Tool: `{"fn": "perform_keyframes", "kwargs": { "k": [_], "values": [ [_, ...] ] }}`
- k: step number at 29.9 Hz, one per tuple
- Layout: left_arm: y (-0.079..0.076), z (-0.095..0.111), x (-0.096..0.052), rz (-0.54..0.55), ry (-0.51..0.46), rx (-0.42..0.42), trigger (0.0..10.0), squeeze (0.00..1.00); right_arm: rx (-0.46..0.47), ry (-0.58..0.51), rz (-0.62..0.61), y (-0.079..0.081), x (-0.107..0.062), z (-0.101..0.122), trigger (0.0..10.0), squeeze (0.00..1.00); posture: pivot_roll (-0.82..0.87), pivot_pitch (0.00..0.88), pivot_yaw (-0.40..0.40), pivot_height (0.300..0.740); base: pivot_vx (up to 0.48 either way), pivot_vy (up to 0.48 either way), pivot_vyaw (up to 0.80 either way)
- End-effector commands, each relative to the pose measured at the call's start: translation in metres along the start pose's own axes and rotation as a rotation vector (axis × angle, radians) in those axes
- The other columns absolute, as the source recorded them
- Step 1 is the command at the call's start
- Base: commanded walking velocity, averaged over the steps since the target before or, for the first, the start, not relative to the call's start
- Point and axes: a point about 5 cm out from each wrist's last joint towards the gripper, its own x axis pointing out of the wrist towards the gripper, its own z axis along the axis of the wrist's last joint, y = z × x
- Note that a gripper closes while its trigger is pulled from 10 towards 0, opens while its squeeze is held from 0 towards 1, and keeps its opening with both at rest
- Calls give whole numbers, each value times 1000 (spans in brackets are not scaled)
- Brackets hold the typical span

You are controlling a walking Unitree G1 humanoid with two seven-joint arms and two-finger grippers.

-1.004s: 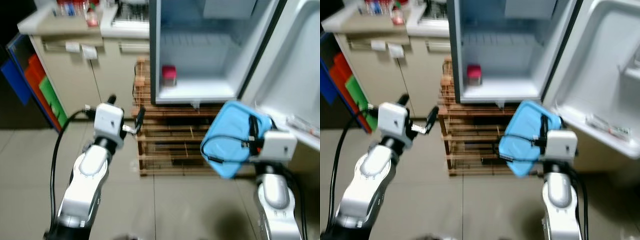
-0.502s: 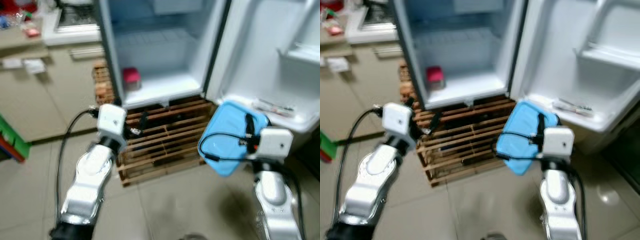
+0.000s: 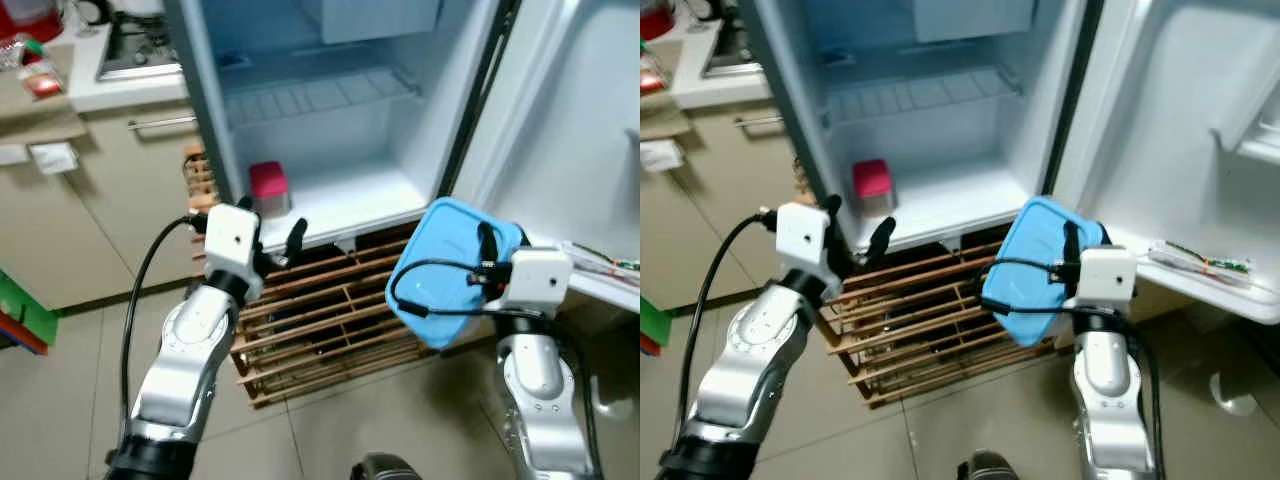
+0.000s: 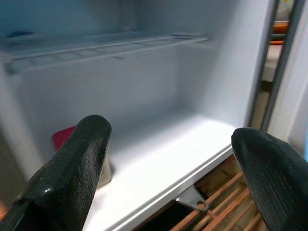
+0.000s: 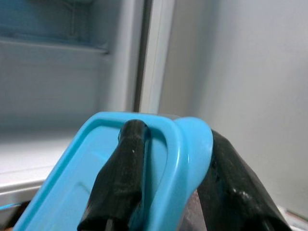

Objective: Restocking fridge

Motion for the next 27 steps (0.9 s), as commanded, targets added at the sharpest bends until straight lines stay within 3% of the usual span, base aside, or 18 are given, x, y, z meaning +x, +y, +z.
{"fn": "perform_keyframes", "kwargs": {
  "k": [1,5,10,15,24,27],
  "values": [
    [9,12,-1,29,-41,14,10000,0,60,-80,11,5,16,22,0,188,-80,78,21,740,0,0,0],
    [6,50,-1,4,-187,32,10000,0,159,-108,104,21,36,43,0,188,-64,126,19,740,0,0,0],
    [-8,73,-9,-91,-218,19,10000,0,245,-127,116,26,52,58,0,180,-47,202,7,740,0,0,0],
    [-11,74,-18,-94,-188,0,10000,0,245,-105,151,28,61,60,0,180,-23,211,-15,740,0,0,0],
    [-9,72,-21,-79,-139,-14,10000,0,258,-71,151,32,70,53,0,180,-11,210,-18,740,0,0,0],
    [-7,71,-23,-67,-127,-21,10000,0,234,-76,133,23,72,53,0,180,1,194,-19,740,0,0,0]
  ]
}}
